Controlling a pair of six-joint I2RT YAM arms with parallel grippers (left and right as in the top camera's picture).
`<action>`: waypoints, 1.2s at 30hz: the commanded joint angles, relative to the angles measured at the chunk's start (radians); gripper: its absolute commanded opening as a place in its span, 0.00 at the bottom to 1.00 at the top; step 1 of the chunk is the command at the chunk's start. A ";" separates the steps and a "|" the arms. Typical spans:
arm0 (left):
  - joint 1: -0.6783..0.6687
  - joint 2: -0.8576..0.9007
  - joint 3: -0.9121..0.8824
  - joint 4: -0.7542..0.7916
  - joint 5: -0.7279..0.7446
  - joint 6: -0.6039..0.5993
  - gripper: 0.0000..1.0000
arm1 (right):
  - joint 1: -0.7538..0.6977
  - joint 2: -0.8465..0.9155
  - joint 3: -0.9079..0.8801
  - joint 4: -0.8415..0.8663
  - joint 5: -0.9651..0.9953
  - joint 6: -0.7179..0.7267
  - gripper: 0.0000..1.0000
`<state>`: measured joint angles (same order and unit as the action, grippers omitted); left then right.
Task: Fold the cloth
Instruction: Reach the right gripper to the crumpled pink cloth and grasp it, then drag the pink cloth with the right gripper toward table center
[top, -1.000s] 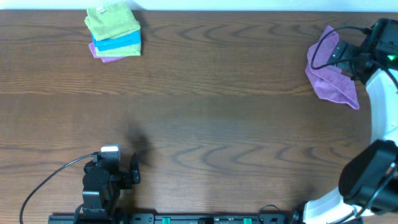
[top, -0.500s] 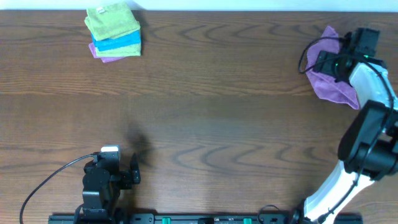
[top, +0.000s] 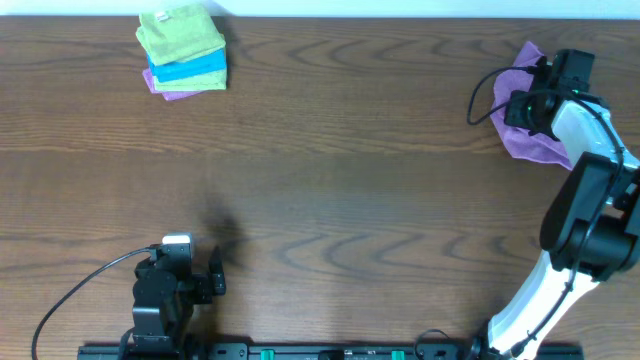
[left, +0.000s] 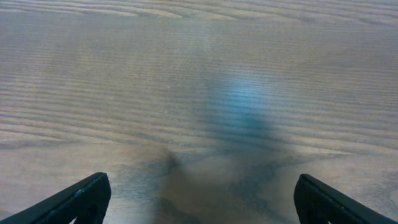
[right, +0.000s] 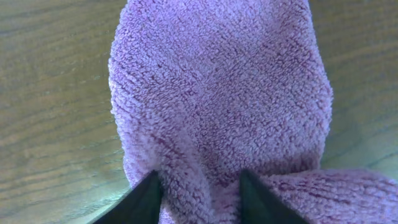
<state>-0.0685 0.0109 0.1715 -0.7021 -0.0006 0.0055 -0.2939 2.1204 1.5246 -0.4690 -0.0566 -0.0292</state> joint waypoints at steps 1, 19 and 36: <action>-0.005 -0.007 -0.011 -0.026 -0.008 0.017 0.95 | 0.008 0.011 0.019 0.002 -0.008 -0.003 0.22; -0.005 -0.007 -0.011 -0.026 -0.008 0.017 0.95 | 0.031 -0.305 0.019 -0.178 -0.008 -0.033 0.01; -0.005 -0.007 -0.011 -0.026 -0.008 0.017 0.95 | 0.568 -0.597 0.020 -0.548 -0.225 -0.053 0.01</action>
<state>-0.0685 0.0109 0.1715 -0.7025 -0.0006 0.0055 0.2020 1.5467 1.5288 -1.0275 -0.2325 -0.1078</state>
